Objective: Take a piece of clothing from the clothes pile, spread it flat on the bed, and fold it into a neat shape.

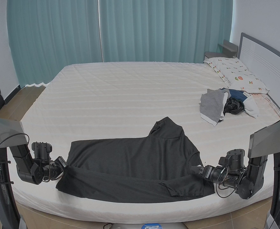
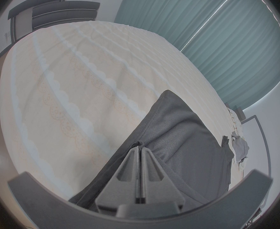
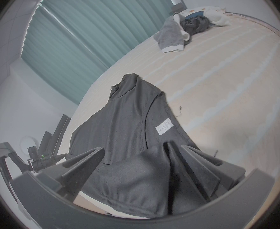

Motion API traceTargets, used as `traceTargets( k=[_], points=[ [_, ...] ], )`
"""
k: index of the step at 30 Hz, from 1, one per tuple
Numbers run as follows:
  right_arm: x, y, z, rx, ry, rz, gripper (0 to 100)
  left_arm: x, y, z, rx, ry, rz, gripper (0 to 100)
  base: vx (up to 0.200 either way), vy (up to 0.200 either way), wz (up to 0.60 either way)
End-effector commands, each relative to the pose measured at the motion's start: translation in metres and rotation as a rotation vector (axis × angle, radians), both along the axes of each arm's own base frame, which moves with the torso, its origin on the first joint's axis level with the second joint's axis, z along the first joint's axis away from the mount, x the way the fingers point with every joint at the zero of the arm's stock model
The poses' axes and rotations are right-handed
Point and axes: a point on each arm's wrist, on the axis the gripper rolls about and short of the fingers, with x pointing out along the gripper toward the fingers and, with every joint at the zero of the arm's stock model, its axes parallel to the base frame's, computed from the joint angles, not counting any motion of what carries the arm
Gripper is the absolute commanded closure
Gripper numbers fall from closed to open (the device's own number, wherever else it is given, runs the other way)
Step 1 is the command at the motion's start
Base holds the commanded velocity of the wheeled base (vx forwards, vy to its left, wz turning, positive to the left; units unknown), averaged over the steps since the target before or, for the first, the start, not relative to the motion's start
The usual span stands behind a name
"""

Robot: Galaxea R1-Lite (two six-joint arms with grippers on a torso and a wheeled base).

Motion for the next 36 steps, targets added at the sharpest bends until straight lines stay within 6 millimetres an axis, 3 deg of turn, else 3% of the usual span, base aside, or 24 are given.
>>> traceTargets(
  k=[1,11,20,21,36],
  points=[
    [0.016,0.0,-0.015,-0.019,0.007,0.043,0,-0.001,0.0,-0.001,-0.001,0.006,0.0,100,0.0,0.0,0.0],
    [0.036,0.0,-0.021,-0.074,-0.017,0.087,0,-0.001,0.0,-0.001,-0.001,0.006,0.0,100,0.0,0.0,0.0],
    [0.036,0.001,-0.027,-0.063,0.002,0.114,0,-0.001,0.0,-0.001,-0.001,0.006,0.0,100,0.0,0.0,0.0],
    [0.035,0.001,-0.028,-0.064,0.005,0.114,100,-0.001,0.0,-0.001,-0.001,0.006,0.0,100,0.0,0.0,0.0],
    [0.041,-0.008,-0.024,-0.052,-0.024,0.078,100,-0.001,0.0,-0.002,-0.001,0.007,0.0,100,0.0,0.0,0.0]
  ],
)
